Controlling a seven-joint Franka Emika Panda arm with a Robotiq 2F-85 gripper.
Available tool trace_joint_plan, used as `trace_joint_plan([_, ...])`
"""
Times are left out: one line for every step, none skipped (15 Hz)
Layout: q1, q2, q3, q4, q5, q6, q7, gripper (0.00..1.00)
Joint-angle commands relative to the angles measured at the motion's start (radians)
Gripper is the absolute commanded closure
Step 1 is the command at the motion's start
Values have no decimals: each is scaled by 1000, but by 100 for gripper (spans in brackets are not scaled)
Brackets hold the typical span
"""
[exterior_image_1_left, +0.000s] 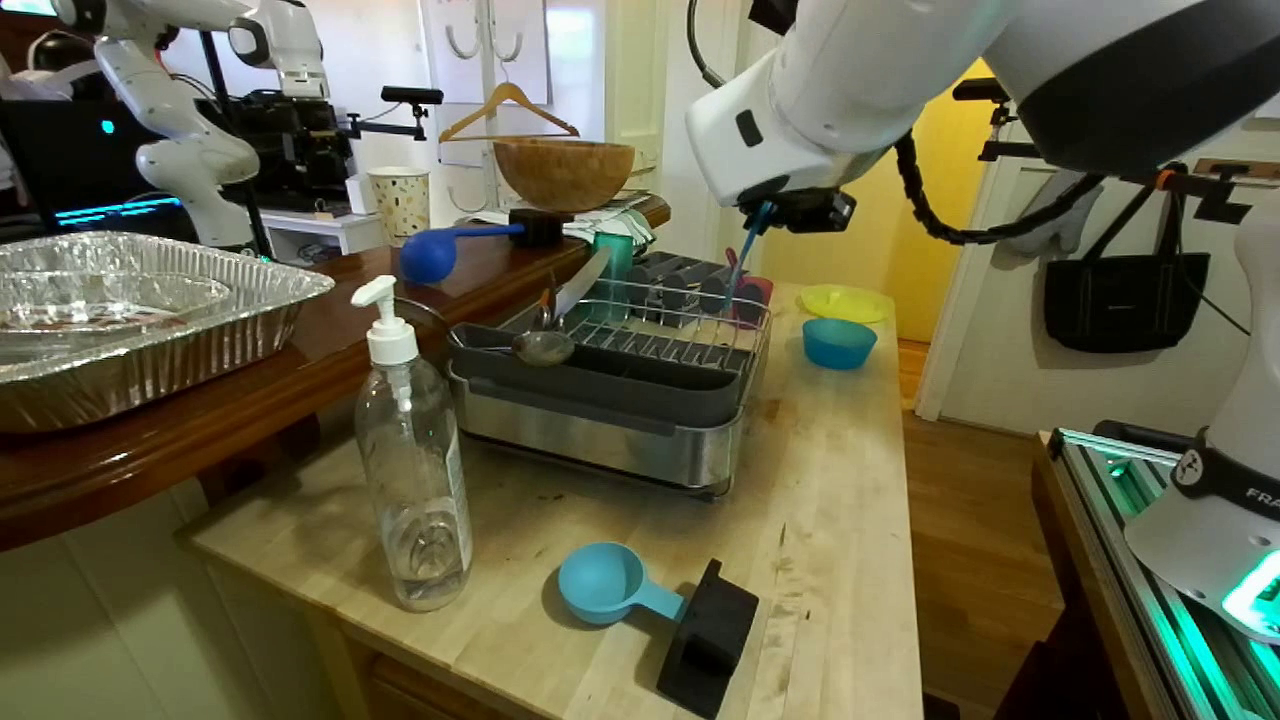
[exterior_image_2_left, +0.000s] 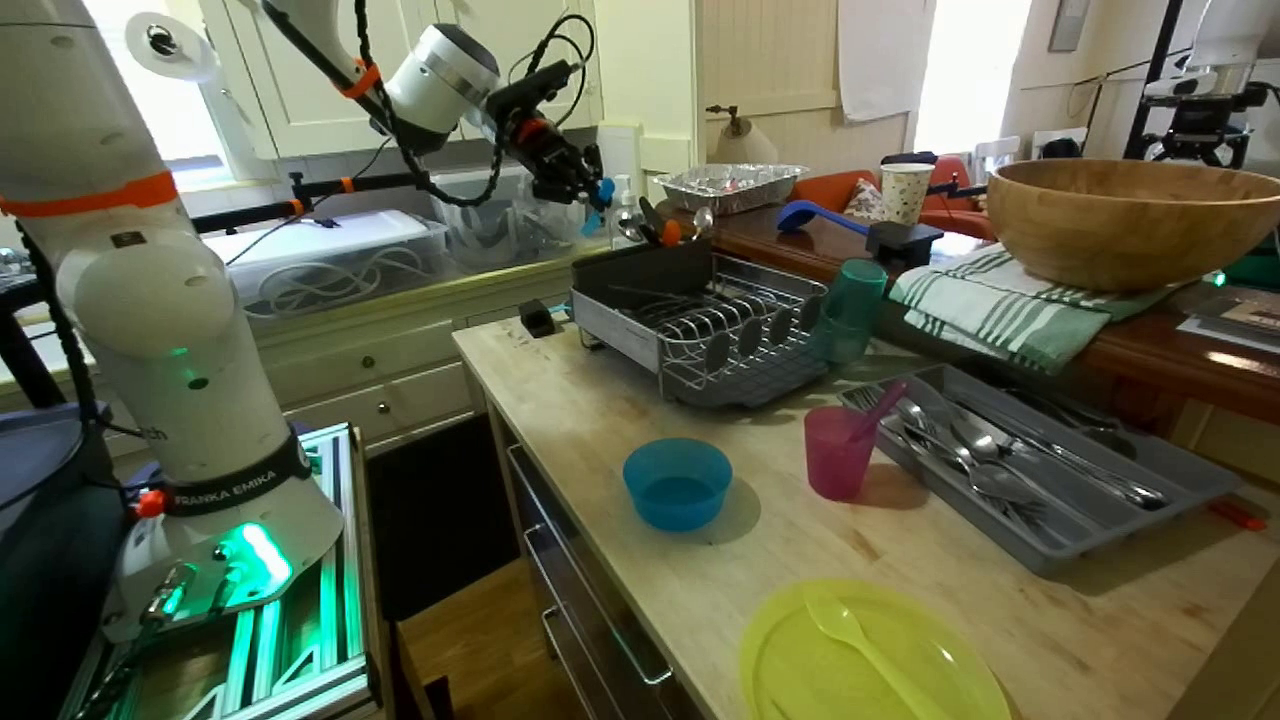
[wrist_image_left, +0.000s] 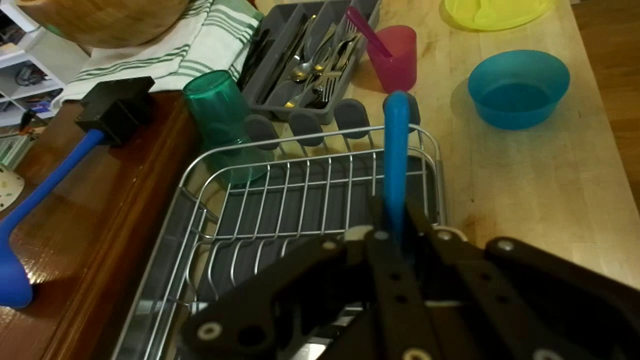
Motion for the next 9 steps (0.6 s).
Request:
trace_joint_plan([20,23,9,-36,-86,15,71,97])
trace_joint_plan([25,28,12,-43,-105,14,84,97])
trace_joint_plan([28,33,16,-47,-121,13,92,97])
trace_joint_plan([32,39,19,-52,-136,11,105,97])
trace_joint_plan([35,43,22,-56,-153,10,115,97])
trace_joint_plan([39,48,25,-58,-167,9,125,97])
trace_joint_plan([42,53,29,-60,-179,9,136,97])
trace_joint_plan([46,57,32,-62,-192,9,145,97])
trace_joint_plan([50,62,37,-64,-206,6,155,97])
